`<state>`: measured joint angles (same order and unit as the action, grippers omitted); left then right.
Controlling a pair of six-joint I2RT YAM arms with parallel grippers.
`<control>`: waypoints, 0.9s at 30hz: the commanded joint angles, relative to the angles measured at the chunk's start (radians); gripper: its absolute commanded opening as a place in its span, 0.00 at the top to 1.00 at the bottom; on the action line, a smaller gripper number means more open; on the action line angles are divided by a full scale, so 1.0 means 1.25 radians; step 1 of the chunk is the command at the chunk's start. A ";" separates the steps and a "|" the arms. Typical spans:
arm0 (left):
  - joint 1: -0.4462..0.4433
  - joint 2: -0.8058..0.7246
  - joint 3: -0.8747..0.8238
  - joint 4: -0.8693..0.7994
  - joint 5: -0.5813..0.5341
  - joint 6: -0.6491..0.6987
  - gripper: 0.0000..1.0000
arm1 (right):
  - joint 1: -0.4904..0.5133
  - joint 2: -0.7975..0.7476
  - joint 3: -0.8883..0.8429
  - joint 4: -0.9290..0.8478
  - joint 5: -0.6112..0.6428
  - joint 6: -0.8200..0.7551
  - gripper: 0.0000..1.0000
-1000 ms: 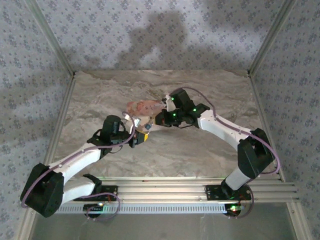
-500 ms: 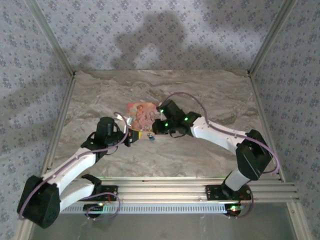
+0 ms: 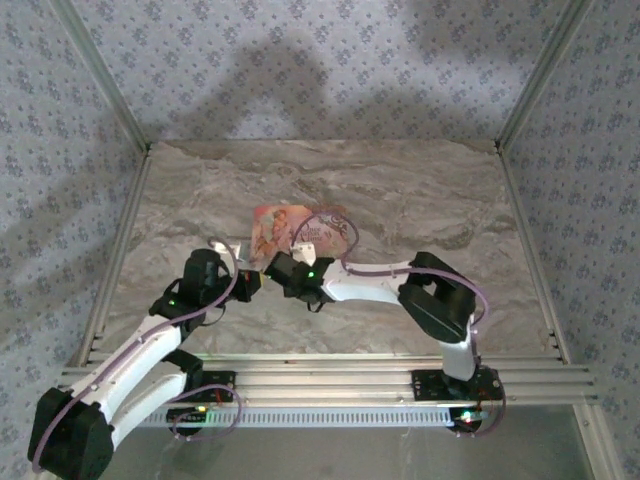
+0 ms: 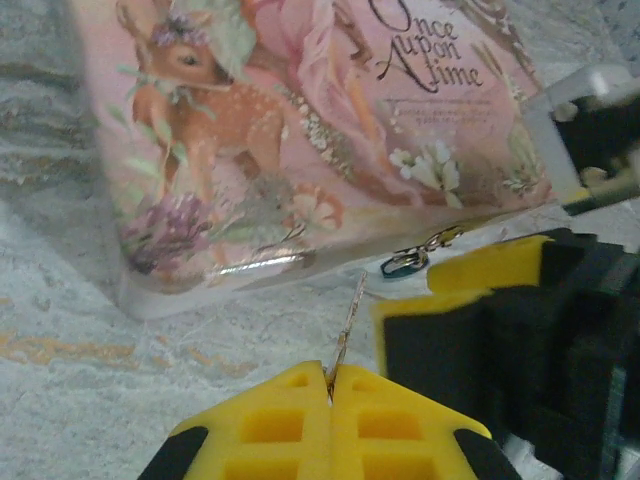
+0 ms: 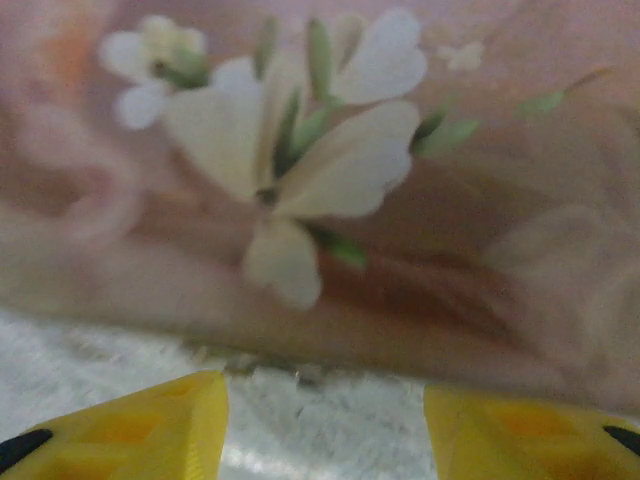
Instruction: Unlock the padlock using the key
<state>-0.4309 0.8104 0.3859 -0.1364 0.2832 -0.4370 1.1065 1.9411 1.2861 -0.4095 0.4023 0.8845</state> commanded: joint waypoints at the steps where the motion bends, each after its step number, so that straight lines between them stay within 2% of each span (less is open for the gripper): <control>1: 0.007 -0.022 -0.003 -0.021 -0.017 -0.008 1.00 | -0.007 0.041 0.067 -0.023 0.088 0.036 0.46; 15: 0.033 -0.042 0.002 -0.044 -0.021 0.022 1.00 | -0.047 0.086 0.111 0.008 0.099 -0.004 0.51; 27: 0.034 -0.036 -0.002 -0.044 -0.009 0.035 1.00 | -0.073 0.113 0.125 0.039 0.092 -0.049 0.63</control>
<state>-0.3927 0.7612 0.3859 -0.1844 0.2615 -0.4179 1.0332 2.0529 1.4155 -0.3733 0.4870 0.8448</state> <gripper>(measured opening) 0.059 0.379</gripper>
